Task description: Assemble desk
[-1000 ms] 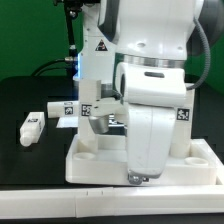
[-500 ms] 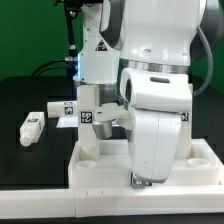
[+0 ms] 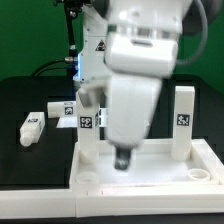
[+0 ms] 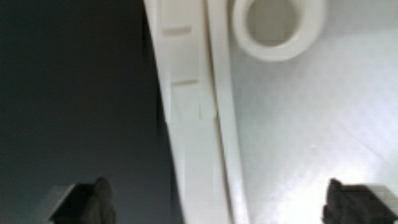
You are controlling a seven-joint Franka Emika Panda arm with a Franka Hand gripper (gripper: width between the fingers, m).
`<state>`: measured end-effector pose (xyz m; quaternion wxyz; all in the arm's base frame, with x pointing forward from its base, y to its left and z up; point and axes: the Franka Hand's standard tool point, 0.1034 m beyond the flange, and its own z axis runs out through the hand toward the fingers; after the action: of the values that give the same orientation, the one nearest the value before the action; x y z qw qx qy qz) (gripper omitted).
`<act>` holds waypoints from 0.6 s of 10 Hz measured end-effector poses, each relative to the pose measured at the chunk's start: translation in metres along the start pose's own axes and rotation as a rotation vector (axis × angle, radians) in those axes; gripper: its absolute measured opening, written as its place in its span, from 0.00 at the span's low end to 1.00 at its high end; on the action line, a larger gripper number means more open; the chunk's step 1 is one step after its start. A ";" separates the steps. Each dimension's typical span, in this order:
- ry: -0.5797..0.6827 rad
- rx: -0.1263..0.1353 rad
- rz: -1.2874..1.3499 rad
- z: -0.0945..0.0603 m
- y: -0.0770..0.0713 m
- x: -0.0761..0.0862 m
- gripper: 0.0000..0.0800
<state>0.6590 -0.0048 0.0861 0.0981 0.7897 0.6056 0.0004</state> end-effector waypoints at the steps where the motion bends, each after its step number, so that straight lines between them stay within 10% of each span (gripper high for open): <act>1: -0.001 -0.011 0.120 -0.004 0.004 -0.004 0.77; 5: -0.001 -0.006 0.360 -0.002 0.003 -0.005 0.81; 6: -0.022 0.053 0.404 -0.012 0.003 -0.024 0.81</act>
Offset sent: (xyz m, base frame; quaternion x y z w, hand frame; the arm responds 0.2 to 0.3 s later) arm 0.0000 0.0000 0.0000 0.0000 0.0000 0.1296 0.9916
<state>0.6541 -0.0264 0.1015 0.0820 0.8974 0.4335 -0.0046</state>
